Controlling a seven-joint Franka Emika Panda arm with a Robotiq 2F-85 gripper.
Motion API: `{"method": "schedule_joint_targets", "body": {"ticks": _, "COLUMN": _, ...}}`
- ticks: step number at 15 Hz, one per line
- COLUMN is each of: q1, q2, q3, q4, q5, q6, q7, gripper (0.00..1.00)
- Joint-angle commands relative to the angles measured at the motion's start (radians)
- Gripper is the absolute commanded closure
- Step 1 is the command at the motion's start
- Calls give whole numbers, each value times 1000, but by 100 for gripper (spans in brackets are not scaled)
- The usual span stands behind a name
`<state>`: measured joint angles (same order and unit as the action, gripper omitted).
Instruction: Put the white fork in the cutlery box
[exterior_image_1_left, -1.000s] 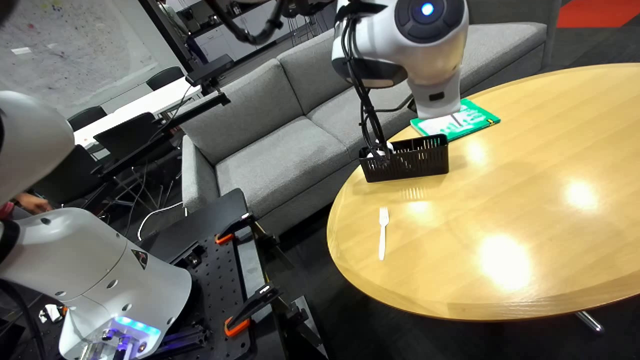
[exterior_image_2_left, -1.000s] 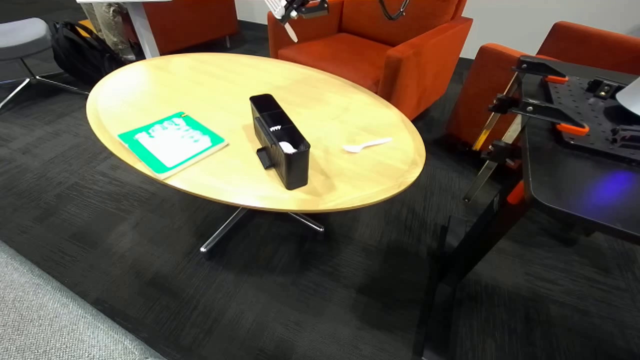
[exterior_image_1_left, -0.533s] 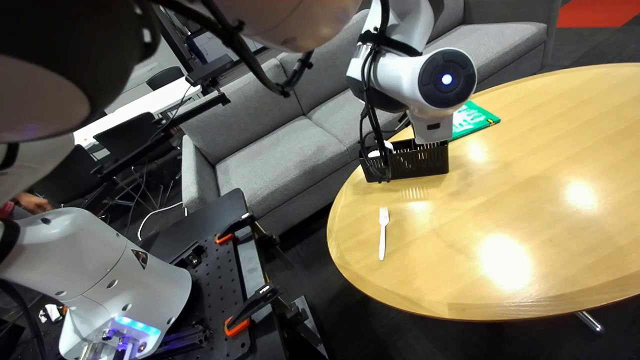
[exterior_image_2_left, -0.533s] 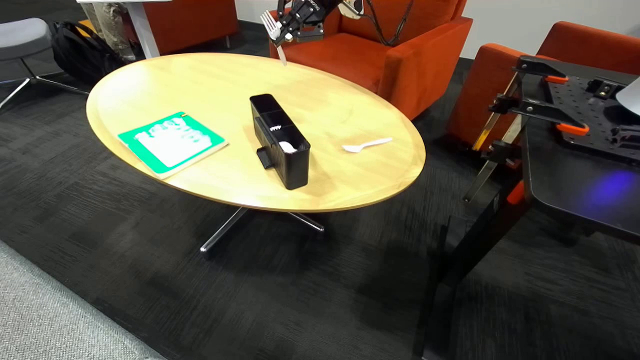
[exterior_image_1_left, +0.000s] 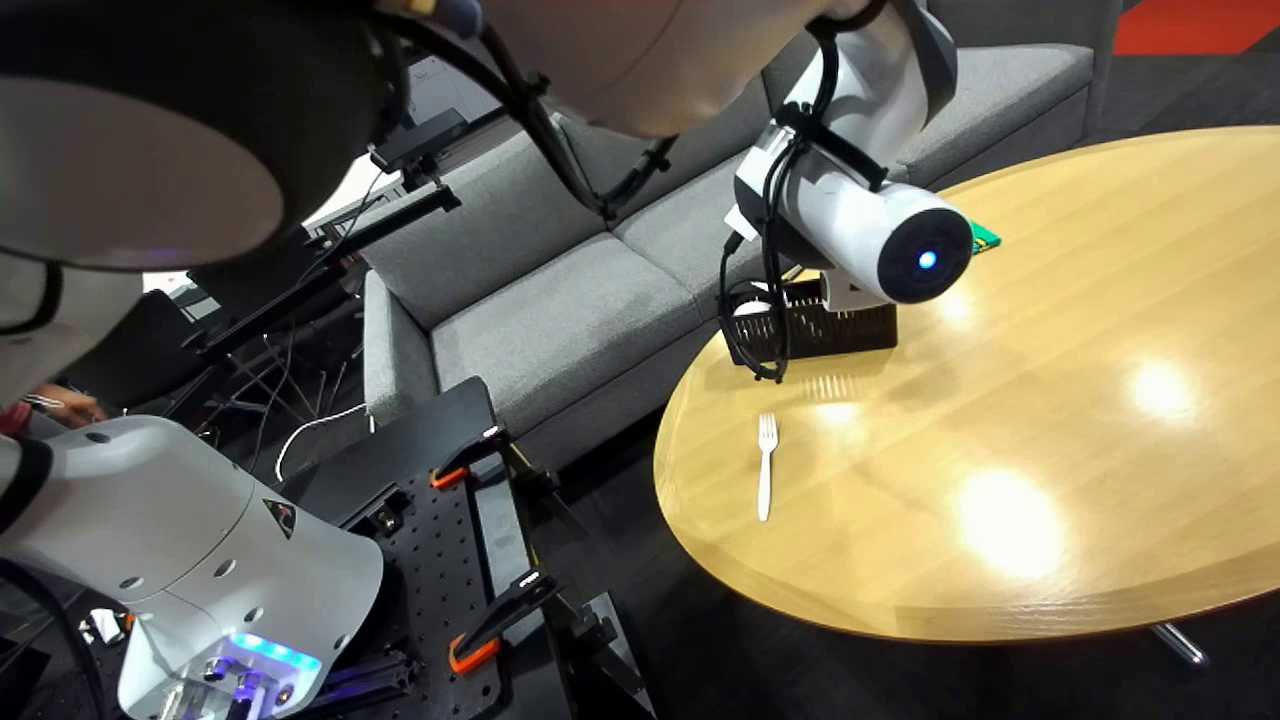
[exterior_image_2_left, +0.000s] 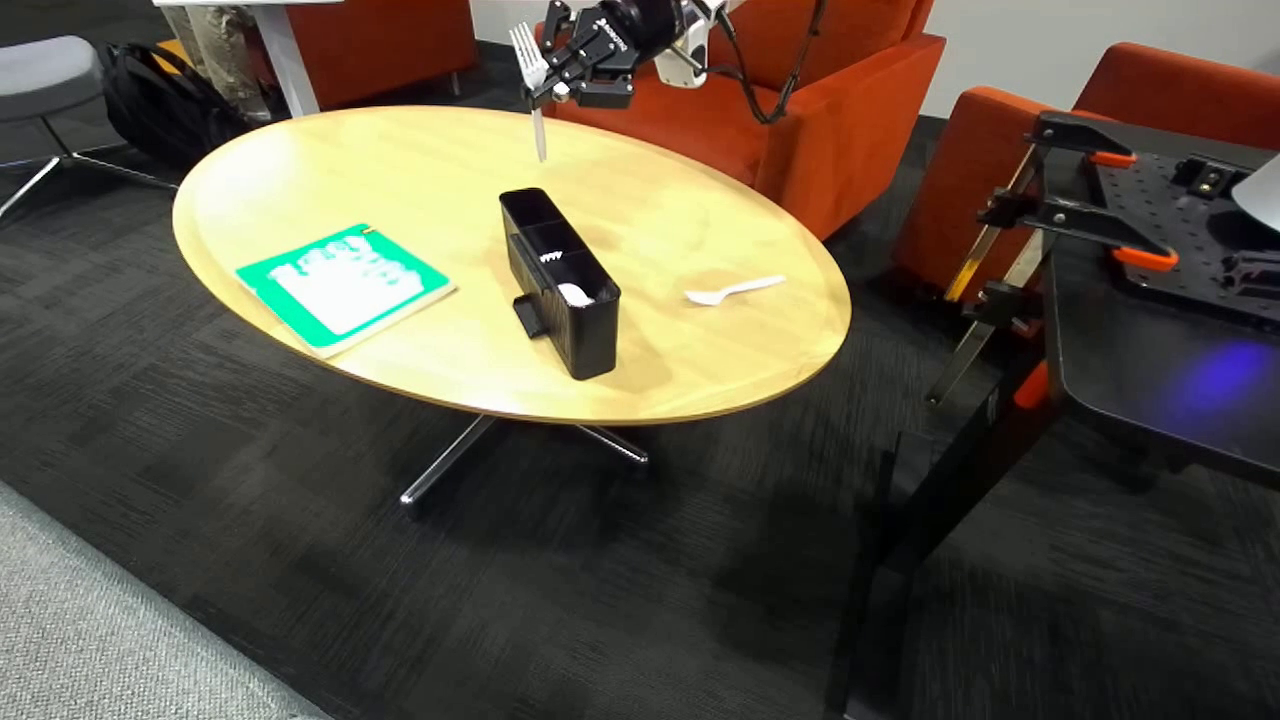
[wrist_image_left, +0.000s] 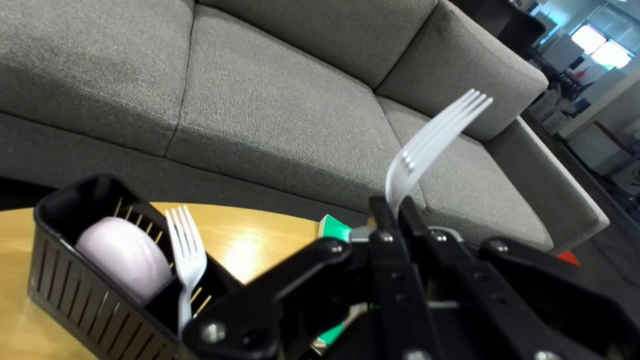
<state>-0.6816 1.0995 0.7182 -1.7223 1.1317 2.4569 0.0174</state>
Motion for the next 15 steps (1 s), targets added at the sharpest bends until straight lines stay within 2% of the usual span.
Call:
{"method": "schedule_joint_targets", "body": {"ticks": 1, "q1": 166, "q2": -6, "q3": -166, "q4": 111, "q5": 140, "q6": -127, "q7": -24, "gripper": 98}}
{"method": "schedule_joint_targets", "body": {"ticks": 4, "q1": 308, "q2": 2, "q3": -317, "q4": 187, "q5": 270, "q6": -209, "q7": -32, "gripper": 98}}
{"method": "schedule_joint_targets", "body": {"ticks": 7, "q1": 427, "q2": 16, "q3": -441, "q4": 238, "q5": 364, "q6": -232, "q7": -12, "gripper": 98}}
{"method": "schedule_joint_targets", "body": {"ticks": 10, "q1": 509, "q2": 30, "q3": -523, "q4": 268, "q5": 426, "q6": -216, "q7": -1, "gripper": 98}}
{"method": "schedule_joint_targets", "body": {"ticks": 14, "q1": 567, "q2": 50, "q3": -588, "q4": 283, "q5": 477, "q6": -197, "q7": 10, "gripper": 98}}
{"method": "schedule_joint_targets", "body": {"ticks": 15, "q1": 577, "q2": 53, "q3": -599, "q4": 284, "q5": 485, "q6": -191, "q7": 14, "gripper": 69}}
